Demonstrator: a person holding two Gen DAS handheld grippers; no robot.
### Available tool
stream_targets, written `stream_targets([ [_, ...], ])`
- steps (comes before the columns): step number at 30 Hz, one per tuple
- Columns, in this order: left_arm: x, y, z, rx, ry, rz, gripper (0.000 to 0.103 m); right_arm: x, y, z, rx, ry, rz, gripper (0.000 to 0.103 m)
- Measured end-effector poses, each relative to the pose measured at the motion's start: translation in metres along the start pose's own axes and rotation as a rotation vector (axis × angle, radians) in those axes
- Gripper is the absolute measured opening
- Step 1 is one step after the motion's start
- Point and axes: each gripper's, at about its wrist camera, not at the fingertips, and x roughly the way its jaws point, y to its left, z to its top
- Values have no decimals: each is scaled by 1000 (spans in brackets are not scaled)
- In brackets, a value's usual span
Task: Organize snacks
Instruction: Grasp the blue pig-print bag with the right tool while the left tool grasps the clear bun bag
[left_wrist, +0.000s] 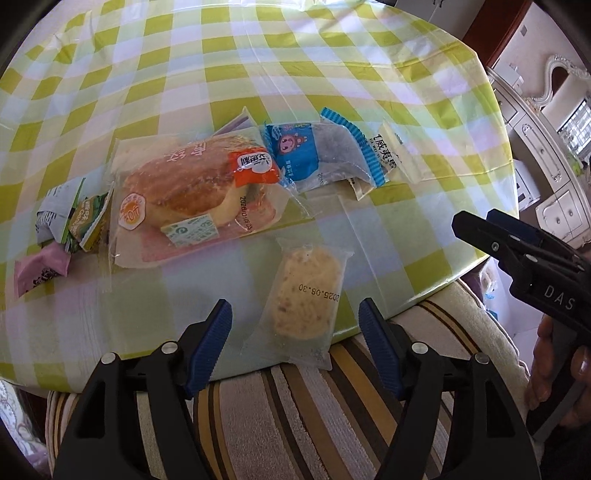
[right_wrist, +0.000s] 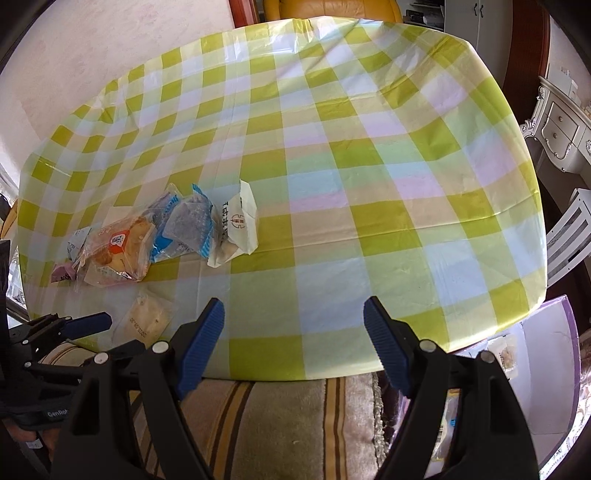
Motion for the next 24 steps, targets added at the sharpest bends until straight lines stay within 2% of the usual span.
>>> stream_targets([
  [5,8,-3,2,32,17,7,59,6,21,14,-85,-23,3,78],
  [7,11,-3,1,42,18,9,56,10,35,21,-175,-29,-1,81],
  [10,11,-4,2,49,12,13,54,17,53,32,-307,-25,-6,82],
  [14,10,-4,1,47,-1,24,43,24,70,50,-446,-43,-20,82],
  [16,9,-4,0,45,-6,22,41,30,80,58,-546,-37,-9,83],
  [19,9,-2,0,39,-13,15,39,41,92,69,-686,7,42,87],
  [24,7,1,-2,20,-25,-1,38,61,106,81,-816,114,104,88],
])
